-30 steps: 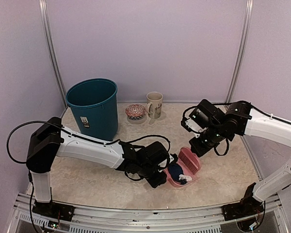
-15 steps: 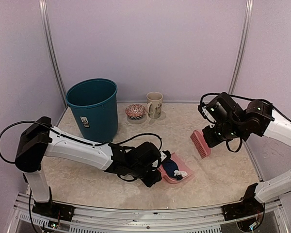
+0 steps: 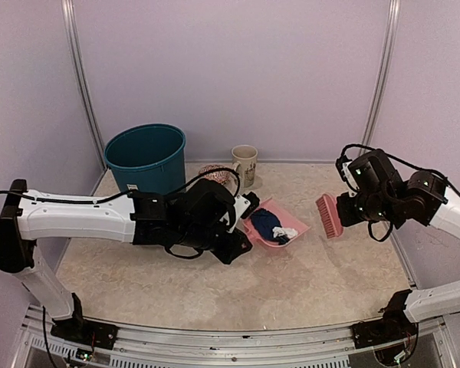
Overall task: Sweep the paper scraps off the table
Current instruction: Sweep the paper scraps into the dustpan, then dump the paper scraps in the dustpan into the trash bin.
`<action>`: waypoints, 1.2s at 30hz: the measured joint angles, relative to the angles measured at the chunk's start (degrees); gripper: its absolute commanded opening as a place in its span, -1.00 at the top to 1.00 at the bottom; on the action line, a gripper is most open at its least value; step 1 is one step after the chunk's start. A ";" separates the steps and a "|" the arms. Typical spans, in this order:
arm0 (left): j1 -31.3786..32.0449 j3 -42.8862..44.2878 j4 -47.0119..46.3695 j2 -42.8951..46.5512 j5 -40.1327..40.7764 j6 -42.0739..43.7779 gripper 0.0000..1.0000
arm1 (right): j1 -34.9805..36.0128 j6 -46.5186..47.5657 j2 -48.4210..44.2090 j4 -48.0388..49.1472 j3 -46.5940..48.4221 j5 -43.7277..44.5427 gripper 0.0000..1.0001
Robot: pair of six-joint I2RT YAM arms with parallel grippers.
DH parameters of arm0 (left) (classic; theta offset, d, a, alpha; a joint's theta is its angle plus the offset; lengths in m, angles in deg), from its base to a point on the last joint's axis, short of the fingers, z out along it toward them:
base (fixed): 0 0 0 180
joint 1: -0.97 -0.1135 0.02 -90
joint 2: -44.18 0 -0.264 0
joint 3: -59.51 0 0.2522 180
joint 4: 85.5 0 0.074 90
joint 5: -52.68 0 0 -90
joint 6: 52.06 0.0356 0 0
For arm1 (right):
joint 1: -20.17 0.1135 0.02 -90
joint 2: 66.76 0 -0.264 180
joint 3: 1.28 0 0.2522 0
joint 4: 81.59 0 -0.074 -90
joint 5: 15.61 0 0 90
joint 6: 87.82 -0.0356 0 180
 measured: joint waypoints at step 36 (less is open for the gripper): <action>-50.88 -10.16 -9.97 26.97 -38.51 -21.53 1.00 | -3.48 3.63 1.29 17.38 -7.50 -11.30 1.00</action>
